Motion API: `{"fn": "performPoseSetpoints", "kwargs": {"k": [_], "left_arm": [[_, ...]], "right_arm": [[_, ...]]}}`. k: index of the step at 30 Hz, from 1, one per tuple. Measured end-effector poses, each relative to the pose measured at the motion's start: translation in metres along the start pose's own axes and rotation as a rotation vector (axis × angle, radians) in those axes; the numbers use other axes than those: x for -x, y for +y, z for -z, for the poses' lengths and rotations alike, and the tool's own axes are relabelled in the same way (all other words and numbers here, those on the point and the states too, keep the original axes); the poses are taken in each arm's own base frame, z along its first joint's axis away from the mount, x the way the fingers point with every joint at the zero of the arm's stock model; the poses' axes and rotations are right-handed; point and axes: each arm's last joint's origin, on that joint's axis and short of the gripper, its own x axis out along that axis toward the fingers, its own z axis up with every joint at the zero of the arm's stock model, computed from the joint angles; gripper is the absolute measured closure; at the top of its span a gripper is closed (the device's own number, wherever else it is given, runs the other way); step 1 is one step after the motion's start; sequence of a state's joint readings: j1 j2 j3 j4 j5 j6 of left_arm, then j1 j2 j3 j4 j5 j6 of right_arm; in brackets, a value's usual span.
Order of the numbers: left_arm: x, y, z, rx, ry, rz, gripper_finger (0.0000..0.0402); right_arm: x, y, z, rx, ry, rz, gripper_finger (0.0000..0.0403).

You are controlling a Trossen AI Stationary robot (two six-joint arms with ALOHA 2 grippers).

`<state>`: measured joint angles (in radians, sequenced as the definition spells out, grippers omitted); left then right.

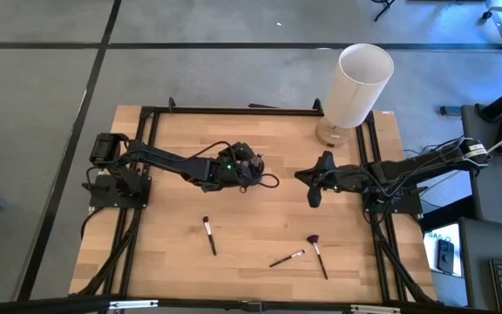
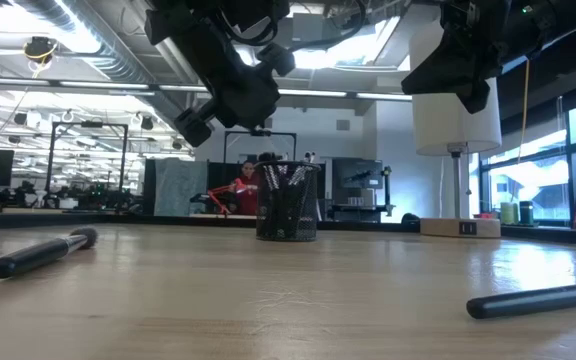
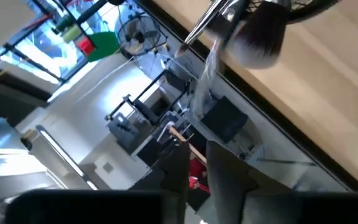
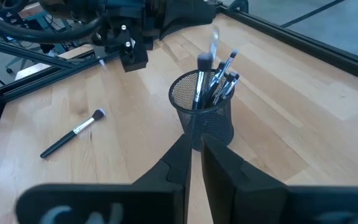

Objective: Sort items
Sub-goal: Put the eyeshadow brush into the organizer, then put the powder brush into the organizer

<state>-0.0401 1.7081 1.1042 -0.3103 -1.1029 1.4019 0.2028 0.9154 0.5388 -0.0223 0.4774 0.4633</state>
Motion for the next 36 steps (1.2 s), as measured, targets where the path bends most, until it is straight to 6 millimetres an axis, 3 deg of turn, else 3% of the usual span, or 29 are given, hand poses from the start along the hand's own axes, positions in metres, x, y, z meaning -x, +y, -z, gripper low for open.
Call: {"fn": "performPoseSetpoints", "kwargs": {"k": [4, 7, 15, 20, 24, 28, 33, 36], "left_arm": [[-0.001, 0.000, 0.000, -0.038, 0.005, 0.001, 0.0306], [-0.001, 0.002, 0.002, 0.055, 0.069, -0.018, 0.0279], [0.021, 0.012, 0.012, 0.508, 0.152, -0.136, 0.0261], [0.048, 0.012, 0.013, 0.848, -0.001, -0.140, 0.0262], [0.066, 0.003, 0.006, 1.170, -0.278, 0.100, 0.0273], [0.080, -0.006, -0.002, 1.509, -0.421, 0.497, 0.0288], [0.097, -0.027, -0.007, 1.608, -0.318, 1.054, 0.0305], [0.107, -0.043, -0.003, 1.550, -0.158, 1.166, 0.0308]], "right_arm": [[0.000, 0.000, 0.000, 0.000, 0.000, 0.000, 0.0366], [0.000, 0.000, 0.000, 0.000, 0.000, 0.000, 0.0366], [0.000, 0.000, 0.001, 0.007, 0.007, 0.004, 0.0366], [0.000, -0.001, 0.002, 0.012, 0.016, 0.008, 0.0366], [0.000, -0.001, 0.002, 0.007, 0.023, 0.011, 0.0366], [0.000, -0.002, 0.005, -0.003, 0.048, 0.022, 0.0366], [0.000, -0.004, 0.007, -0.017, 0.071, 0.036, 0.0366], [0.000, -0.004, 0.007, -0.026, 0.070, 0.035, 0.0366]]}}
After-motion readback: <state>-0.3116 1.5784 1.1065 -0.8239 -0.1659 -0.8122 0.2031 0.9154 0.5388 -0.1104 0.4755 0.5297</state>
